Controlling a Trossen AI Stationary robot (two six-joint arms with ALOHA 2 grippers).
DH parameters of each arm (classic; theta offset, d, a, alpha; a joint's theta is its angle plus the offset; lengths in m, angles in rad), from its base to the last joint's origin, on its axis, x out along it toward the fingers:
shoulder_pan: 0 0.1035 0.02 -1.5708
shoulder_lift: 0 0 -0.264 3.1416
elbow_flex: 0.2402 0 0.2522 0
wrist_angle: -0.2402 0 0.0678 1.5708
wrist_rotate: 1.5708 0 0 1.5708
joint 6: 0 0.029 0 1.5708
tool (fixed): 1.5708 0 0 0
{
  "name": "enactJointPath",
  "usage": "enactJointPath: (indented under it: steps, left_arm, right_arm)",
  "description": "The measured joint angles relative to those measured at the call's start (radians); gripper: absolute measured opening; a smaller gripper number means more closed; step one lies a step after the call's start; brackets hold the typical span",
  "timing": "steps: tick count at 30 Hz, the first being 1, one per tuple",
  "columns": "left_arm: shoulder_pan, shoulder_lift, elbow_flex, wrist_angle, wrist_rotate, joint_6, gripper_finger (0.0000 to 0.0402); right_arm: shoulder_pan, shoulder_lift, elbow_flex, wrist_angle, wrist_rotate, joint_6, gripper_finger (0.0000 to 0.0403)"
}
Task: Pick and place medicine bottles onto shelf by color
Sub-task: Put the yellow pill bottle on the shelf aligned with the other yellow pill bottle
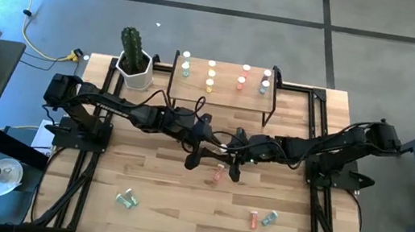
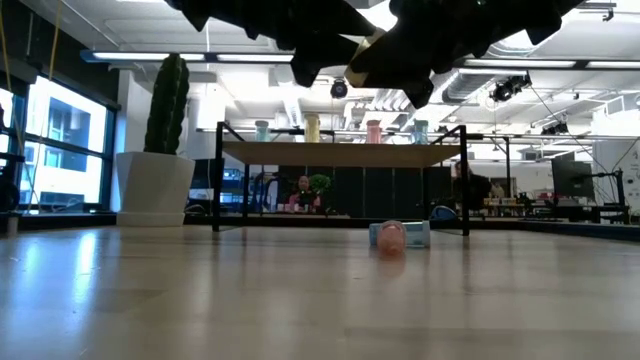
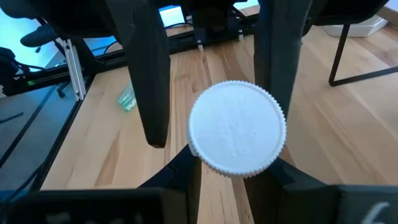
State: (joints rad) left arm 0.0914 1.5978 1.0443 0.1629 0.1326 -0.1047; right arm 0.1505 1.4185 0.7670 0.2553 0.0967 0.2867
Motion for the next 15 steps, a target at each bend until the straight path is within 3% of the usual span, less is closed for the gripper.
enactJointPath:
  steps: [15]
  left_arm:
    - [0.0,0.0,0.0,0.021,-0.001,0.003,0.0125]
  right_arm:
    - [0.0,0.0,0.0,0.004,0.0,0.0,0.0083]
